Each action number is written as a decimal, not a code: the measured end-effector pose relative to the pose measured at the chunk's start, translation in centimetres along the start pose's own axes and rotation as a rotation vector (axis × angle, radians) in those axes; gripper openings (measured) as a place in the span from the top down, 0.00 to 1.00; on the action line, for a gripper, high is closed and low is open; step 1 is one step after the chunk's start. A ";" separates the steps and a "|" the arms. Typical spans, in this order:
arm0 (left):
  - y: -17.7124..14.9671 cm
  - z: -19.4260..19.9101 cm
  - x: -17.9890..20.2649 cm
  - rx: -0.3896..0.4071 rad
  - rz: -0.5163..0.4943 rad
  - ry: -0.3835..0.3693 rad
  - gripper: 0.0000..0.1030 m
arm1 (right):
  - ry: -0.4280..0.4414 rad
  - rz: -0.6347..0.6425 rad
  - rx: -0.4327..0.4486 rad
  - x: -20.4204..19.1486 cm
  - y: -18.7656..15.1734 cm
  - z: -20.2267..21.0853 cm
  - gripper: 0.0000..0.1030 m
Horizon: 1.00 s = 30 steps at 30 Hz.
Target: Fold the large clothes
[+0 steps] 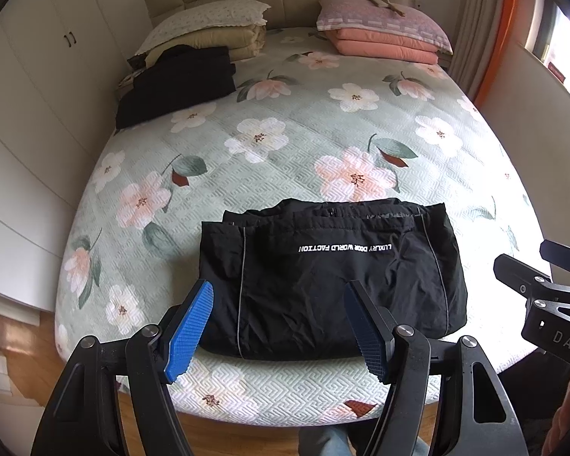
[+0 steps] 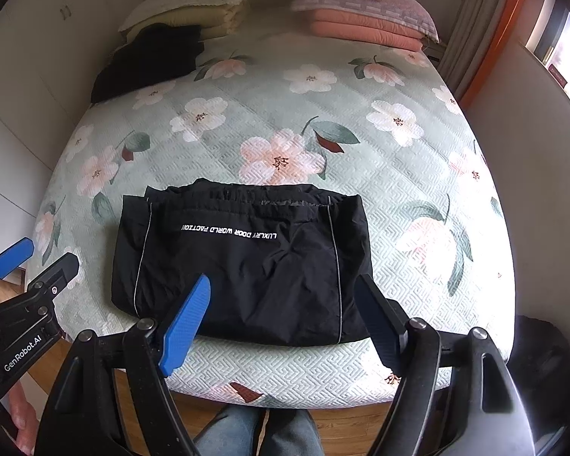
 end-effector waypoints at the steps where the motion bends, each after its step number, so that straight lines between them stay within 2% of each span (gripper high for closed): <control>1: 0.0 0.1 0.0 0.001 0.000 0.000 0.29 | -0.002 0.003 0.001 0.0 0.0 0.0 0.23; 10: 0.0 0.2 0.0 0.002 0.002 0.004 0.29 | 0.003 0.015 0.002 -0.3 0.0 0.3 0.23; 20: 0.1 0.7 -1.6 0.012 0.025 0.064 0.29 | 0.003 0.031 0.005 -0.9 -0.1 0.4 0.23; 30: 0.1 0.4 -1.5 0.006 0.021 0.074 0.29 | 0.003 0.029 -0.003 -0.9 -0.4 0.1 0.23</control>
Point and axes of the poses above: each gripper's, at about its wrist camera, not at the fingertips, and z roughly against the way its jaws point, x to its right, y to its top, the point moved 8 cm from there along -z, roughly the way its jaws point, and after that the axes turned 7 degrees about x, right-handed, at the moved point
